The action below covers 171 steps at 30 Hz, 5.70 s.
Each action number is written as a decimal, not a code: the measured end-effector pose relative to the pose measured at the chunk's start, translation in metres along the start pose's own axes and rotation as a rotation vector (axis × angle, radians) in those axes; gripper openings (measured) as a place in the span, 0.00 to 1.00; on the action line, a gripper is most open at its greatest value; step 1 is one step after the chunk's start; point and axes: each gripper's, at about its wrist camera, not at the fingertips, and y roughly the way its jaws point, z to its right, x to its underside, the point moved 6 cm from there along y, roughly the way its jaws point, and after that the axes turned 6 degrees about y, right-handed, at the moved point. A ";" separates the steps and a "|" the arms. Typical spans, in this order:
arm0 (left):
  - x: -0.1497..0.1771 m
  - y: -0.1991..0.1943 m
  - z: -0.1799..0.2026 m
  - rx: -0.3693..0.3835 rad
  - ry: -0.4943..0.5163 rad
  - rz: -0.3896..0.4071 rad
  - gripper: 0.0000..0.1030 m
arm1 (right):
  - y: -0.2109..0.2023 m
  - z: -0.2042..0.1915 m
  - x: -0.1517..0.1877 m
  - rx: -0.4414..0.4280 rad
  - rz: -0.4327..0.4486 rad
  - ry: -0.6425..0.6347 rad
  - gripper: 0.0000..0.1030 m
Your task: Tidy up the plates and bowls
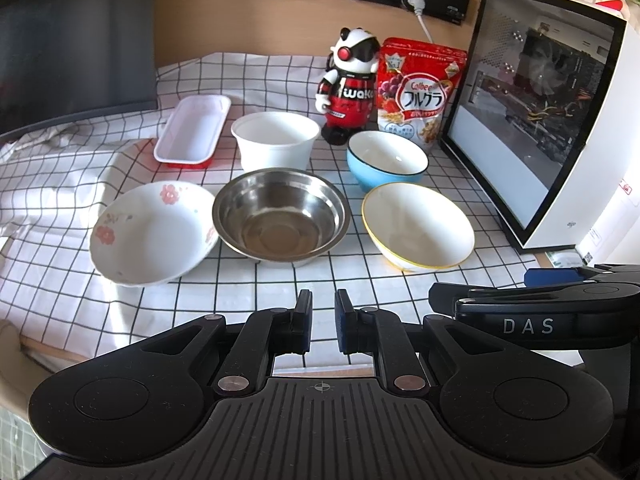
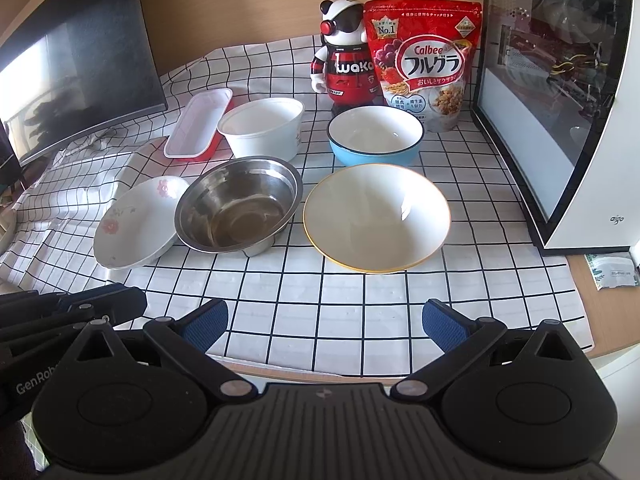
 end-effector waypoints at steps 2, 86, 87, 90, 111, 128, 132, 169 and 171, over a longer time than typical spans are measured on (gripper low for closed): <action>0.000 0.000 -0.001 -0.001 -0.002 -0.004 0.14 | 0.000 0.000 0.000 0.000 -0.001 0.000 1.00; -0.110 0.151 -0.142 0.239 0.035 -0.052 0.15 | 0.150 -0.062 -0.028 -0.201 -0.200 0.291 1.00; -0.113 0.155 -0.146 0.255 0.055 -0.061 0.15 | 0.154 -0.063 -0.027 -0.176 -0.203 0.326 1.00; -0.121 0.167 -0.158 0.305 0.110 -0.100 0.15 | 0.158 -0.064 -0.022 -0.140 -0.172 0.437 1.00; -0.140 0.208 -0.181 0.584 0.123 -0.224 0.15 | 0.190 -0.063 -0.003 -0.001 -0.115 0.731 1.00; -0.144 0.231 -0.176 0.604 0.238 -0.227 0.15 | 0.201 -0.076 -0.005 0.070 -0.167 0.579 1.00; -0.146 0.236 -0.169 0.594 0.291 -0.223 0.16 | 0.201 -0.069 -0.005 0.052 -0.164 0.617 1.00; -0.143 0.186 -0.247 0.274 0.084 -0.222 0.35 | 0.190 -0.158 -0.087 -0.204 -0.076 0.151 0.50; -0.124 0.184 -0.266 0.225 0.042 -0.251 0.35 | 0.201 -0.179 -0.084 -0.224 -0.102 0.083 0.50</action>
